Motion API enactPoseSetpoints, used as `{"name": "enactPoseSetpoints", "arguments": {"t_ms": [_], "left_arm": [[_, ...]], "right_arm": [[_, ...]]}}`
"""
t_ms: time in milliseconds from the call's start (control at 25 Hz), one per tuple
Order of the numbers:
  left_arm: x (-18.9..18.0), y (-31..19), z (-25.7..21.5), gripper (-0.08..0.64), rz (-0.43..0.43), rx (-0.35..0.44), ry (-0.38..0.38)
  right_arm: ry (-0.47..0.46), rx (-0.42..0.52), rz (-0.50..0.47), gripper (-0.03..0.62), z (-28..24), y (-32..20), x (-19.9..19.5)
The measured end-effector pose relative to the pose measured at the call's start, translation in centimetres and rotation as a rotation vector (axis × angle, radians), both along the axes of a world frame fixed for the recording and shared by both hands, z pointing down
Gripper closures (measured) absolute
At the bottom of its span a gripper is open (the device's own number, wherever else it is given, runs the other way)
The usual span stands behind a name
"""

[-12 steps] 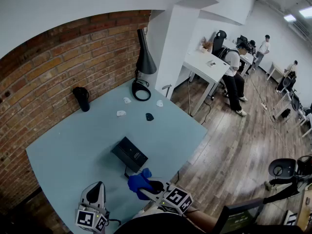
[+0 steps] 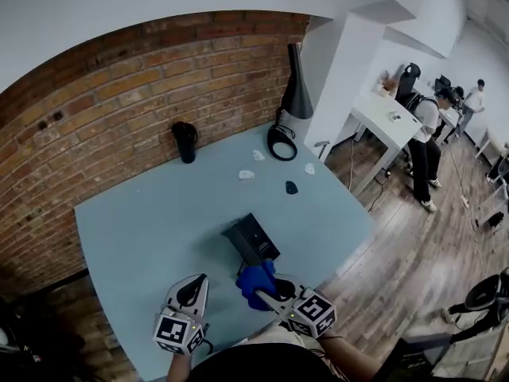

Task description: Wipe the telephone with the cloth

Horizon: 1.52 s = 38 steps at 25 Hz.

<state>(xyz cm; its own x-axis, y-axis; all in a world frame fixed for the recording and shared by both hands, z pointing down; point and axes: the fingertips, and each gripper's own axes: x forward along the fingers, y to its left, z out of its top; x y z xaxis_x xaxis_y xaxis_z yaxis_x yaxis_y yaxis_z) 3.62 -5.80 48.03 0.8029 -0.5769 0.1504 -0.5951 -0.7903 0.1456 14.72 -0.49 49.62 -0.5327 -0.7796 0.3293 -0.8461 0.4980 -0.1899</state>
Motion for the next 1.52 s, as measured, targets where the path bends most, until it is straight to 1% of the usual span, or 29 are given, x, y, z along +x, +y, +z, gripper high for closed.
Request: {"name": "enactPoseSetpoints", "arguments": {"t_ms": [120,240,440,560,680,800,880,1000,1120,1320,1520], "left_arm": [[0.5,-0.6,0.7,0.565,0.008,0.009,-0.033],[1.3,-0.7,1.2,0.564,0.029,0.042,-0.094],[1.7,0.2,1.7,0.565,0.053,0.014,-0.107],[2.2,1.1,2.4,0.564,0.082,0.011,-0.125],[2.1,1.1,2.5,0.564,0.081,0.005,-0.129],[1.8,0.7,2.4,0.565,0.063,-0.001,-0.122],[1.8,0.7,2.3,0.563,0.062,-0.002,-0.121],[1.8,0.8,2.2,0.564,0.067,0.002,-0.131],[1.5,0.9,2.1,0.564,0.061,0.003,-0.136],[0.7,0.8,2.2,0.564,0.03,-0.01,-0.133],[0.5,0.5,2.4,0.564,0.015,-0.018,-0.124]], "right_arm": [[0.007,0.007,0.019,0.449,0.1,-1.5,0.7],[0.044,0.009,-0.002,0.448,0.2,-3.1,0.9],[0.108,0.001,-0.02,0.448,0.8,-5.7,1.3],[0.172,0.005,-0.019,0.453,1.3,-7.3,2.1],[0.226,0.01,-0.025,0.457,1.4,-9.2,2.7],[0.248,0.011,-0.039,0.459,1.5,-11.2,2.7],[0.256,0.009,-0.056,0.46,1.8,-12.3,2.5],[0.293,0.014,-0.077,0.462,2.2,-13.7,2.0],[0.313,0.023,-0.078,0.463,2.4,-15.1,1.5],[0.331,0.003,-0.07,0.463,3.5,-16.9,1.4],[0.398,-0.015,-0.079,0.463,5.2,-18.3,1.7]]}}
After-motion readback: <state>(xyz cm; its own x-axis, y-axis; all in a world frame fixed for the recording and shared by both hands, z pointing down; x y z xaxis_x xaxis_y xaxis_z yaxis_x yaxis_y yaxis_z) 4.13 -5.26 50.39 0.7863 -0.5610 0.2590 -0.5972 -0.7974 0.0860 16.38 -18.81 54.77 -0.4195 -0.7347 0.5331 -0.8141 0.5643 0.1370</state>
